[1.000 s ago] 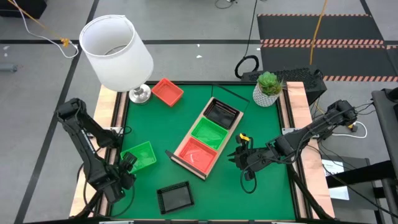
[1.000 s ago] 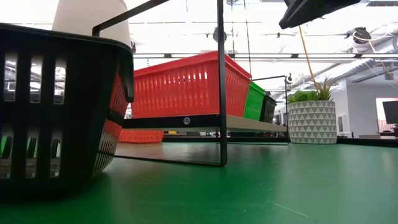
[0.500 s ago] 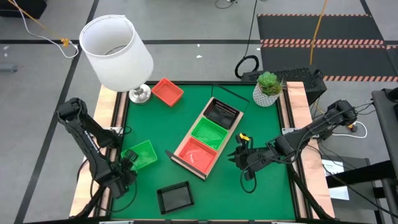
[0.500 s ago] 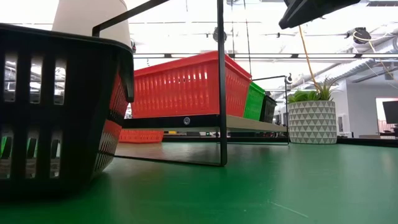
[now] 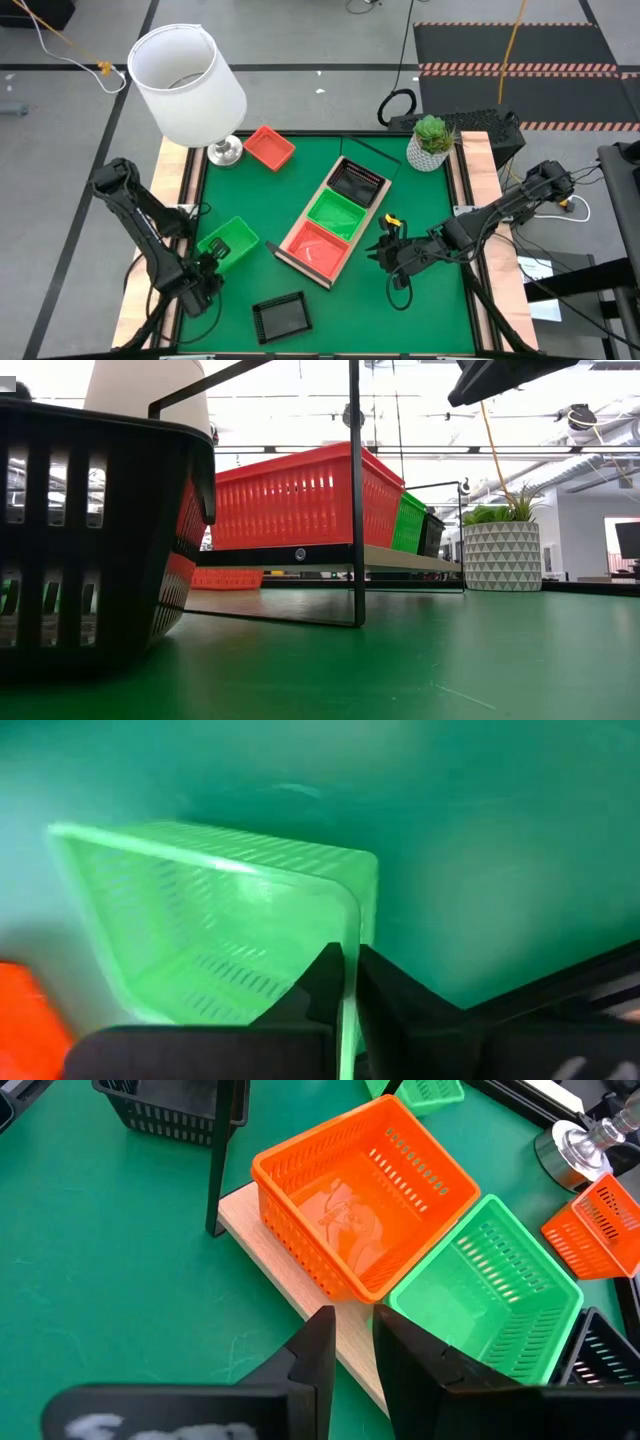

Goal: Stack baskets on shelf by color
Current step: Stack the green bin into the stacked green bin on the shelf

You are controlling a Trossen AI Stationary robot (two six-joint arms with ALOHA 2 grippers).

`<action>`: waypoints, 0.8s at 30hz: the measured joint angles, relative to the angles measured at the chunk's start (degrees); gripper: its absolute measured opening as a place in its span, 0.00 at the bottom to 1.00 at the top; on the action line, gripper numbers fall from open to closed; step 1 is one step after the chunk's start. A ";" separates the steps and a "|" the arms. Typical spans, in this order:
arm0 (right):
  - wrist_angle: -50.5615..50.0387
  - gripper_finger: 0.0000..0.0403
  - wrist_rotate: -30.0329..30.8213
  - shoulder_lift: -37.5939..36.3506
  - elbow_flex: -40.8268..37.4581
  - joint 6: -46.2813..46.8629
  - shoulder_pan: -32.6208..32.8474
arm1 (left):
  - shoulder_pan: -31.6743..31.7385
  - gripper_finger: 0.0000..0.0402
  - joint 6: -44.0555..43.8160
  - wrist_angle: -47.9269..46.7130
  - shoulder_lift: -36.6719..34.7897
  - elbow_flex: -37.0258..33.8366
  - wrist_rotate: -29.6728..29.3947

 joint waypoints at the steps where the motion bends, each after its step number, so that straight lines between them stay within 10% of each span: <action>1: 0.02 0.16 0.02 0.00 0.00 0.00 0.00 | 0.44 0.05 1.95 -1.58 0.00 1.19 -1.42; 10: 0.02 0.16 -0.04 0.00 0.00 0.17 0.00 | 7.69 0.05 15.26 -19.11 -0.13 12.87 -17.06; 24: 4.79 0.16 5.12 0.02 0.00 -2.70 -0.06 | 23.45 0.02 50.80 -5.41 -5.25 17.81 -26.92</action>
